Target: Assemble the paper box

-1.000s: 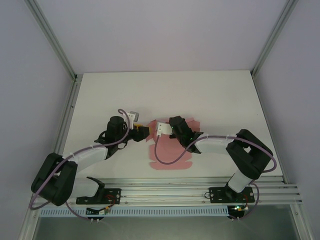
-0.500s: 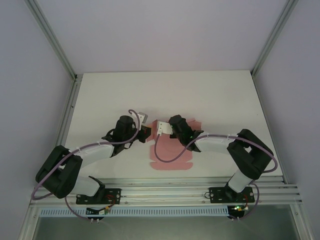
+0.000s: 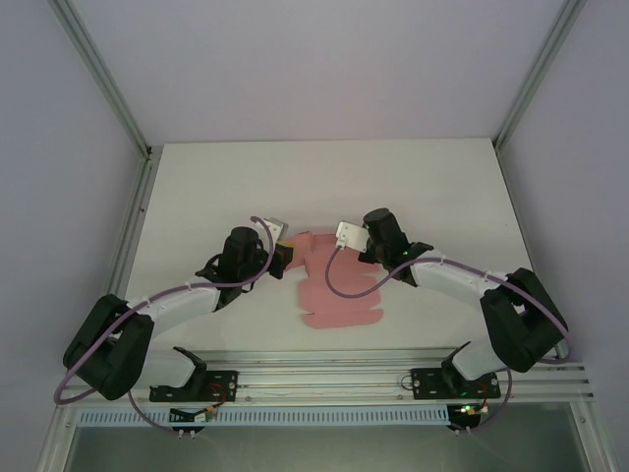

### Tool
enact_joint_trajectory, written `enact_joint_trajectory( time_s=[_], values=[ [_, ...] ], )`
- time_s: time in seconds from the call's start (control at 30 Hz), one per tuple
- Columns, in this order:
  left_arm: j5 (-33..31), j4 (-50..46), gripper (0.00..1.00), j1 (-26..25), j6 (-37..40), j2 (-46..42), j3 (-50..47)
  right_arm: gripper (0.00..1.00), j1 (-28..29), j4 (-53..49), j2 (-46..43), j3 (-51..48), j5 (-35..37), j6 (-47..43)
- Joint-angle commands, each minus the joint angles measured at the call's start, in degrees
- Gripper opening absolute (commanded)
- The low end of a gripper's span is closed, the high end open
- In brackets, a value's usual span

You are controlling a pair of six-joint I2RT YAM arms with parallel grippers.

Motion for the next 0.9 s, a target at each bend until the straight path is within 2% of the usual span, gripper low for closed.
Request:
enact_joint_trajectory(
  time_s=[0.0, 0.17, 0.23, 0.27, 0.3, 0.47, 0.57, 0.6, 0.63, 0.67, 0.73, 0.77, 0.87],
  values=[
    [-0.2, -0.4, 0.0, -0.2, 1.7, -0.7, -0.7, 0.17, -0.2, -3.4, 0.5, 2.1, -3.3, 1.0],
    [1.4, 0.7, 0.0, -0.2, 1.6, -1.0, -1.1, 0.15, -0.4, 1.0, 2.5, 1.7, -3.3, -0.2],
    [2.5, 0.7, 0.0, -0.2, 1.8, -0.9, -1.1, 0.1, -0.4, 5.9, 3.4, 0.6, -2.3, -1.4],
    [2.7, 0.8, 0.0, -0.2, 1.8, -0.9, -1.1, 0.03, -0.3, 8.9, 3.9, 0.0, -1.5, -2.3],
    [2.1, 0.7, 0.0, -0.2, 1.7, -1.0, -1.1, 0.0, -0.2, 10.4, 4.1, -0.4, -0.9, -3.0],
    [0.7, 2.9, 0.0, -0.2, 1.0, -1.1, -1.7, 0.0, -0.1, 15.7, 3.1, -2.2, 0.5, -4.1],
    [-3.2, 2.0, 0.0, -0.1, -0.6, -0.1, 0.0, 0.0, -0.1, 17.9, 3.2, -1.6, 2.8, -6.6],
    [-5.4, 1.0, 0.15, -0.1, -1.6, 0.2, 0.8, 0.0, -0.2, 18.5, 3.4, -1.3, 3.7, -8.0],
    [-7.3, 0.4, 0.37, -0.1, -2.5, 0.2, 1.4, 0.0, -0.3, 19.2, 3.6, -0.9, 4.6, -9.6],
    [-8.9, 0.2, 0.51, 0.1, -3.3, -0.1, 1.7, 0.0, -0.2, 19.9, 3.7, -0.6, 5.2, -11.4],
    [-10.8, 0.6, 0.87, 0.9, -5.7, -1.8, 1.4, 0.0, -0.2, 21.6, 3.6, 0.0, 6.1, -13.0],
    [-11.5, 0.4, 0.95, 1.8, -7.2, -3.2, 0.9, 0.0, -0.2, 21.9, 3.3, 0.3, 6.3, -13.3],
    [-13.2, -4.0, 1.0, 4.3, -10.2, -7.7, 1.2, 0.0, -0.2, 22.1, 3.0, 1.7, 8.5, -16.7]
  ],
)
